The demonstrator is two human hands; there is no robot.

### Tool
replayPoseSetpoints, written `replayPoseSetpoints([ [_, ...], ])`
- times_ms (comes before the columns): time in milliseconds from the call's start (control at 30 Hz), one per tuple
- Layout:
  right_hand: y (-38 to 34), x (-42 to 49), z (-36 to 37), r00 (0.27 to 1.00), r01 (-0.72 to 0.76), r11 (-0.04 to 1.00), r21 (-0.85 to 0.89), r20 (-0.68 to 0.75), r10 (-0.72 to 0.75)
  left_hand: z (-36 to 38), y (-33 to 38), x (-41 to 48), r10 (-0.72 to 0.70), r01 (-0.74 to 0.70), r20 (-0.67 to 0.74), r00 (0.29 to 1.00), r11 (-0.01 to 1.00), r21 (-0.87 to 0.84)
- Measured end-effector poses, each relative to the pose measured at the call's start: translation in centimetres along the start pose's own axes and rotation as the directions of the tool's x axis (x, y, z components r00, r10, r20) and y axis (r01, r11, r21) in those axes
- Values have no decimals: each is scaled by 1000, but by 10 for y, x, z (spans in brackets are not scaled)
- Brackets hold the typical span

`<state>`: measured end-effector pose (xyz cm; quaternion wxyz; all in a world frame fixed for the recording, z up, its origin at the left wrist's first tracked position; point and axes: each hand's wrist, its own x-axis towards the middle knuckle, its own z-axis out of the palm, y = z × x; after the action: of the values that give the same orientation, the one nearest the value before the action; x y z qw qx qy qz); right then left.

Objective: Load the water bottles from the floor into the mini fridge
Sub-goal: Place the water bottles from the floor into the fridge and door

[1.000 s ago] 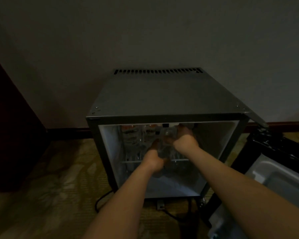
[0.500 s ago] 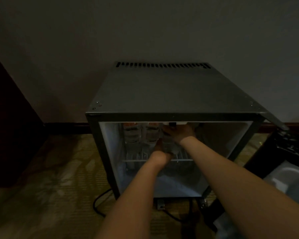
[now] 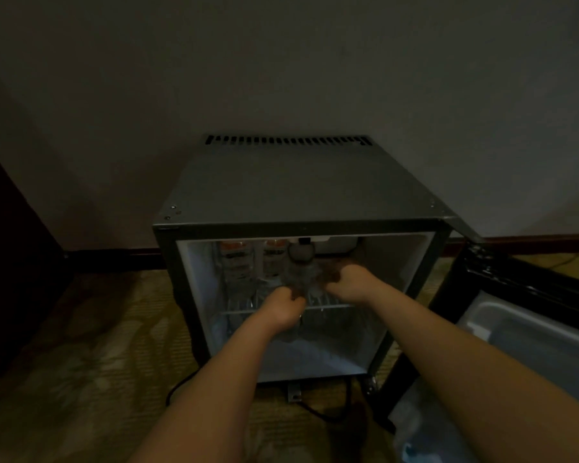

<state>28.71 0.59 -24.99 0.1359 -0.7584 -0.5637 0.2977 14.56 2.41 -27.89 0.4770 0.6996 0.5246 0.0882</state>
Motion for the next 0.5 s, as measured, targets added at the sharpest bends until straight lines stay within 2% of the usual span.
replayPoseSetpoints([
  [267, -1, -94, -40, 997, 75, 979, -190, 14, -73, -7, 44, -75, 105, -129, 101, 989, 951, 281],
  [500, -9, -199, -88, 987, 126, 944, -305, -54, -150, 5, 97, -161, 124, -175, 155, 980, 909, 379],
])
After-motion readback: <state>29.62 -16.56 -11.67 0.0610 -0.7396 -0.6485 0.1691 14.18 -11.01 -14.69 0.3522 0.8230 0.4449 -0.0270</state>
